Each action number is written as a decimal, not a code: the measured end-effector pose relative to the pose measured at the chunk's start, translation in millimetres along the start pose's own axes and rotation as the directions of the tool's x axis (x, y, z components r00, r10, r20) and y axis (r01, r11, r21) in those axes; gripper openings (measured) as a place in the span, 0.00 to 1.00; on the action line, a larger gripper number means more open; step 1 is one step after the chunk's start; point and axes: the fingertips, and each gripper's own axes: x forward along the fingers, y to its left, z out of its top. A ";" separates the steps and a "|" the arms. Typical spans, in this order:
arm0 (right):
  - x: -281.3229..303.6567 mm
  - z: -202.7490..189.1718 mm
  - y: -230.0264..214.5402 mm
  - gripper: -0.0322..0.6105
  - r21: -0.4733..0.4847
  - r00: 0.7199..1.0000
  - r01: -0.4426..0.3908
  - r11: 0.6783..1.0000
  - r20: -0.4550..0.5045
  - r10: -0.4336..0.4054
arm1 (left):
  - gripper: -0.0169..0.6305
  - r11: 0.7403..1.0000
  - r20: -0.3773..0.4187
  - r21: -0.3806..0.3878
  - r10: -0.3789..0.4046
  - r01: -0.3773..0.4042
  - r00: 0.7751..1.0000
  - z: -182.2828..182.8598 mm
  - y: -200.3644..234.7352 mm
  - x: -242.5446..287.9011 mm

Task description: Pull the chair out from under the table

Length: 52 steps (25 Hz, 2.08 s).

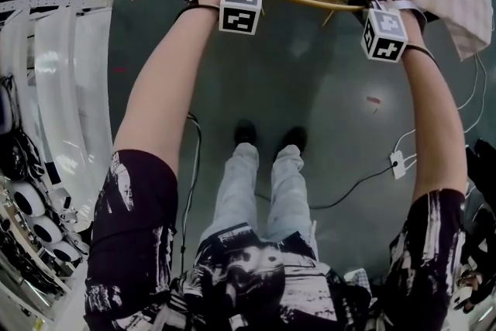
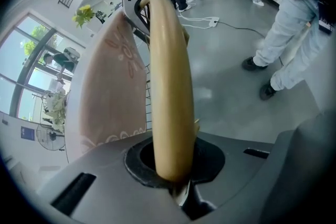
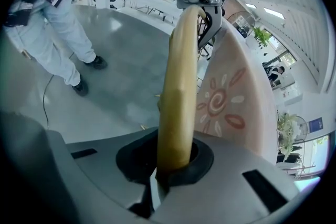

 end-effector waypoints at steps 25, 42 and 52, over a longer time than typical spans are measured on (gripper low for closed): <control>-39.9 62.0 115.8 0.06 0.045 0.997 -0.078 0.996 -0.009 0.078 | 0.03 0.998 0.002 0.032 -0.059 0.058 0.998 42.6 -129.5 -55.9; -86.4 109.7 240.1 0.06 0.092 0.993 -0.111 0.990 -0.016 0.113 | 0.02 0.995 0.000 0.046 -0.084 0.084 0.996 98.7 -244.5 -106.4; -111.6 141.3 314.0 0.06 0.085 0.993 -0.113 0.990 -0.005 0.114 | 0.02 0.994 0.001 0.030 -0.103 0.103 0.995 133.9 -319.9 -136.0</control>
